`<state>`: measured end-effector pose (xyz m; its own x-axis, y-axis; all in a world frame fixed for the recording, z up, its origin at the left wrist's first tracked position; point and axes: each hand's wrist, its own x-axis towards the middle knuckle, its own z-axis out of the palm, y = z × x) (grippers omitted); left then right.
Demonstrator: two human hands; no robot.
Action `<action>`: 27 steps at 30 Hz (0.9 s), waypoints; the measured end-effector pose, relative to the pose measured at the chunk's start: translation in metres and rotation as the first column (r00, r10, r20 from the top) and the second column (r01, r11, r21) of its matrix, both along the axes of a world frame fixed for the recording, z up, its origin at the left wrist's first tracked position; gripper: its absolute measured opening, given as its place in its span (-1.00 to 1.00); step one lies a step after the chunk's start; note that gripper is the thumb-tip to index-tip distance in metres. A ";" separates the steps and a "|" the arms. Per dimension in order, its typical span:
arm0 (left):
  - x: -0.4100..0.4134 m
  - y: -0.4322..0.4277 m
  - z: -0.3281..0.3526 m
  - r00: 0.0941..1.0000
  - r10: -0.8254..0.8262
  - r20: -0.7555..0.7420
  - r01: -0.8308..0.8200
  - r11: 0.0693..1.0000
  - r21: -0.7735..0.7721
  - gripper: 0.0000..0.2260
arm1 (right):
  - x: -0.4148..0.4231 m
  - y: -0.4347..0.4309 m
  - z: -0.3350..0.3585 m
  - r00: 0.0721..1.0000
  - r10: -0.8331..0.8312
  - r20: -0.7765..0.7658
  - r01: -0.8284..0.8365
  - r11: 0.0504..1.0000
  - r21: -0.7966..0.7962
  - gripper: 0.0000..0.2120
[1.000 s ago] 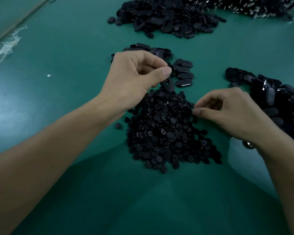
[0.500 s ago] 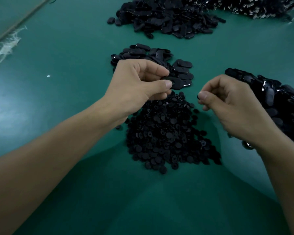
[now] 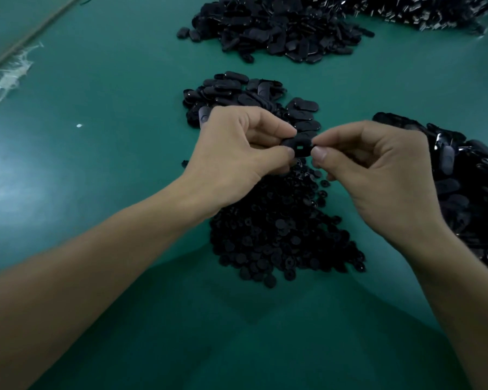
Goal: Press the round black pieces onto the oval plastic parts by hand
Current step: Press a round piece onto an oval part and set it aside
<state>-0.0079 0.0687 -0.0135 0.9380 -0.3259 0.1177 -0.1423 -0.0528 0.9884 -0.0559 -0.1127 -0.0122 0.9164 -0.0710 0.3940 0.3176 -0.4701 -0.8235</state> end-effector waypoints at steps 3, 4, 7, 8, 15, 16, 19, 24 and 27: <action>-0.002 -0.001 -0.001 0.999 -0.003 0.046 0.002 1.000 0.025 -0.83 | -0.001 0.003 0.000 0.999 -0.033 0.027 0.033 0.999 -0.022 -0.83; -0.003 -0.002 -0.001 0.998 -0.005 0.068 0.002 0.999 0.038 -0.83 | -0.001 0.003 -0.001 0.999 -0.025 0.022 0.025 1.000 0.002 -0.83; -0.004 -0.003 -0.002 0.994 -0.002 0.107 -0.004 0.998 0.058 -0.83 | -0.002 0.005 -0.001 1.000 -0.009 0.010 0.009 1.000 0.025 -0.83; -0.004 -0.003 -0.002 0.994 0.000 0.112 -0.006 0.998 0.060 -0.83 | -0.002 0.005 -0.001 1.000 -0.008 0.009 0.007 1.000 0.022 -0.83; -0.005 -0.003 -0.002 0.986 -0.008 0.166 -0.008 0.995 0.095 -0.81 | -0.003 0.006 0.000 0.999 -0.001 -0.040 0.001 1.000 0.005 -0.78; -0.005 -0.003 -0.002 0.984 -0.011 0.178 -0.007 0.995 0.103 -0.81 | -0.003 0.005 0.001 0.999 -0.009 -0.041 0.009 1.000 -0.007 -0.77; -0.005 -0.004 -0.003 0.972 -0.022 0.233 -0.010 0.991 0.136 -0.81 | -0.005 0.007 0.003 0.998 -0.043 -0.040 0.041 0.998 -0.044 -0.73; -0.008 -0.005 -0.005 0.946 -0.023 0.325 -0.038 0.983 0.179 -0.80 | -0.007 0.010 0.003 0.994 -0.088 -0.066 0.085 0.995 -0.045 -0.70; -0.009 -0.005 -0.006 0.932 -0.009 0.362 -0.055 0.985 0.166 -0.82 | -0.007 0.011 0.006 0.995 -0.084 -0.051 0.082 0.996 -0.040 -0.70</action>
